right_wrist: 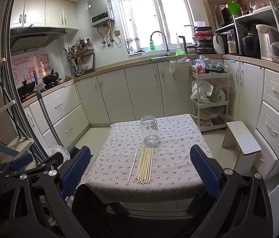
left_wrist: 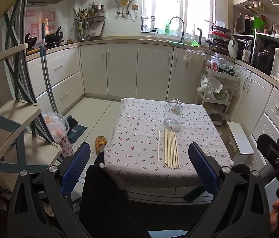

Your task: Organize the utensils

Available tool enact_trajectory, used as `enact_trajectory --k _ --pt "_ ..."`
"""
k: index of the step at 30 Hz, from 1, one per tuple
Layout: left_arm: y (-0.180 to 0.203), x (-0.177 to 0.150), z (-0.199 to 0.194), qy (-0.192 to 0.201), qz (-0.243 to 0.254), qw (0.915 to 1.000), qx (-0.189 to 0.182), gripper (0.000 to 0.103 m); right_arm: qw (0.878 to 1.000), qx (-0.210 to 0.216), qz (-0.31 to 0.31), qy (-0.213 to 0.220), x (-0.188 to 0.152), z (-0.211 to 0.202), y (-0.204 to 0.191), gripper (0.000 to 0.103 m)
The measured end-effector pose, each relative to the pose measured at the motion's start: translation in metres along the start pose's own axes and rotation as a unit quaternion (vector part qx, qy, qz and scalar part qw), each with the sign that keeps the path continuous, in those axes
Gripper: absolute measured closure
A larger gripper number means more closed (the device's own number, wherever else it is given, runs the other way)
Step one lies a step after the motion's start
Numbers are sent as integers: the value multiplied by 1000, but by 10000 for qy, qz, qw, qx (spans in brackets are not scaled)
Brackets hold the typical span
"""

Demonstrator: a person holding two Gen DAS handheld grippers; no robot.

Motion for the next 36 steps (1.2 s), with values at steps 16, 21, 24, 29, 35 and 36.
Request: enact_trajectory --k 16,21,24,29,35,36 --pt "0 4 -1 19 -13 10000 3 8 10000 21 -26 31 2 2 -4 6" --pt "0 3 -1 20 -4 10000 0 8 10000 21 -20 20 2 2 -4 6" --pt "-1 3 0 16 -6 10000 3 8 10000 24 -16 21 1 2 -4 6" --pt "-1 4 0 9 -3 10000 2 8 10000 24 -1 0 2 1 -3 6" --pt "1 3 1 -5 1 10000 -2 8 10000 20 8 -15 2 1 -2 6" --pt "3 2 1 -5 5 10000 -4 8 10000 18 7 -15 3 1 -1 6"
Point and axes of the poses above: each gripper's, at about its wrist camera, not at the fingertips, and z roughly the way its jaws point, y to its right, x to its top, the point moved 2 cm from there along z, roughly the way its jaws point, and after that the axes turned 9 degrees about x, right-handed, at the moved point
